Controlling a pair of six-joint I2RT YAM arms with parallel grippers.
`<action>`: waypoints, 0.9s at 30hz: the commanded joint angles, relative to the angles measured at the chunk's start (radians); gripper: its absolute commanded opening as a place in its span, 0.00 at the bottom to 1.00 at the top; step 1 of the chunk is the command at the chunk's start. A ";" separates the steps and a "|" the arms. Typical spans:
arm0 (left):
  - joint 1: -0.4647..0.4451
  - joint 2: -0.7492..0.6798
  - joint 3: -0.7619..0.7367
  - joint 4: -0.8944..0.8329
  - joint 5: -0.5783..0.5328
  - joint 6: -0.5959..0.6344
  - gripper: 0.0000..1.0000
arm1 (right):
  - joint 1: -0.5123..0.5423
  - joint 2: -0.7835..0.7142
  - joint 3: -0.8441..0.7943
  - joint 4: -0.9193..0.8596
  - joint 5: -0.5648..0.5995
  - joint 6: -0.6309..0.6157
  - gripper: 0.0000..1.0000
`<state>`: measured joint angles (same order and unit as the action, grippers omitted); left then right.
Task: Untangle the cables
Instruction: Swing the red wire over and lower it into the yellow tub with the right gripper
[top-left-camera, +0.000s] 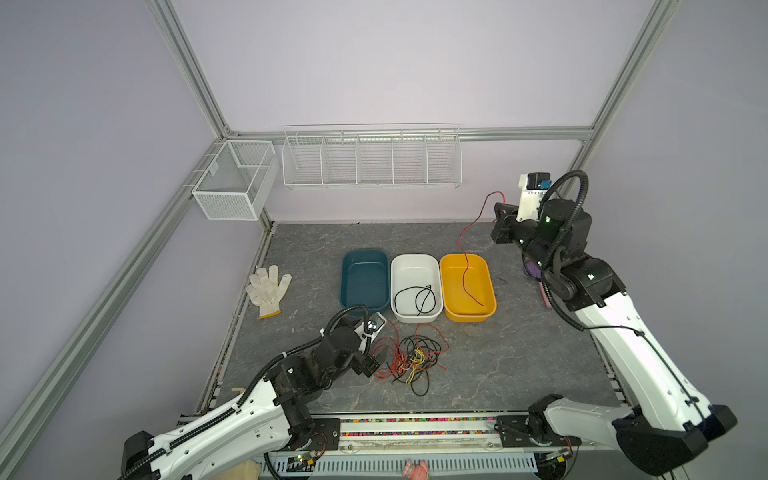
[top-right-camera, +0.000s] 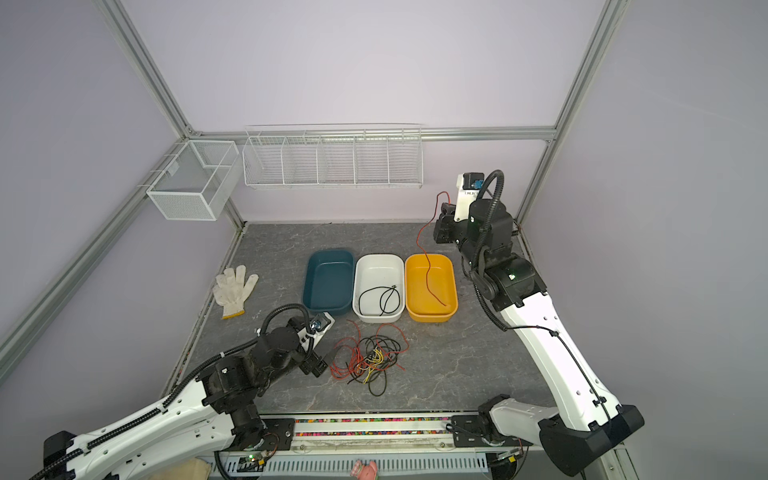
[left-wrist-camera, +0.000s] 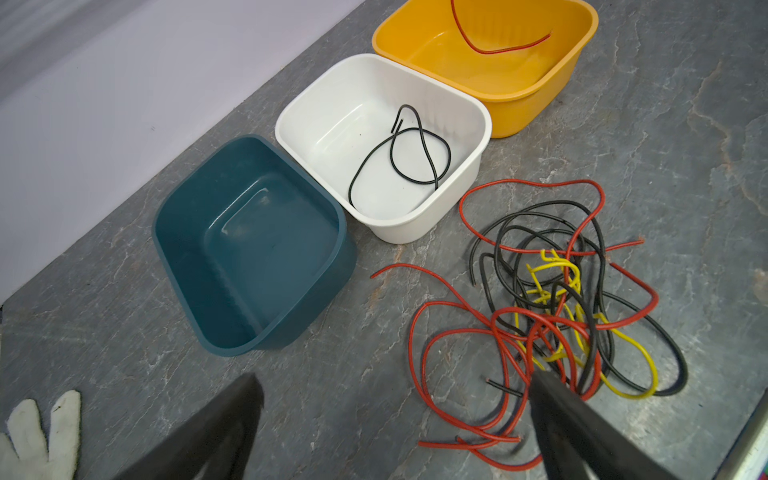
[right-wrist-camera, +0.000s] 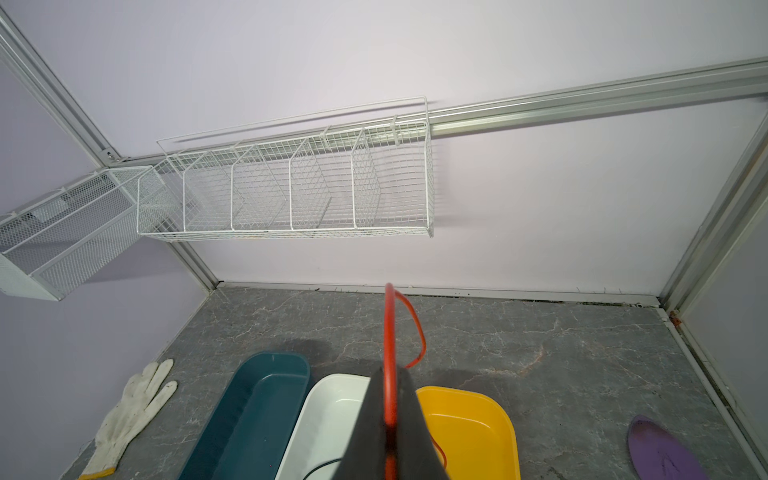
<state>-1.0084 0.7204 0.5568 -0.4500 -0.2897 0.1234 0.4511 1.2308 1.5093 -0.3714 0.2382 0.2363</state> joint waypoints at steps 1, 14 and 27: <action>-0.002 0.018 0.017 0.020 0.021 -0.007 1.00 | -0.004 0.021 0.024 0.051 0.006 -0.003 0.07; -0.003 0.022 0.018 0.020 0.016 -0.008 1.00 | -0.009 0.023 -0.219 0.099 0.048 0.124 0.06; -0.004 0.026 0.018 0.021 0.017 -0.008 1.00 | -0.009 0.043 -0.439 0.075 0.035 0.272 0.07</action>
<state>-1.0084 0.7490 0.5568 -0.4419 -0.2829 0.1234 0.4465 1.2606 1.1019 -0.2981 0.2718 0.4477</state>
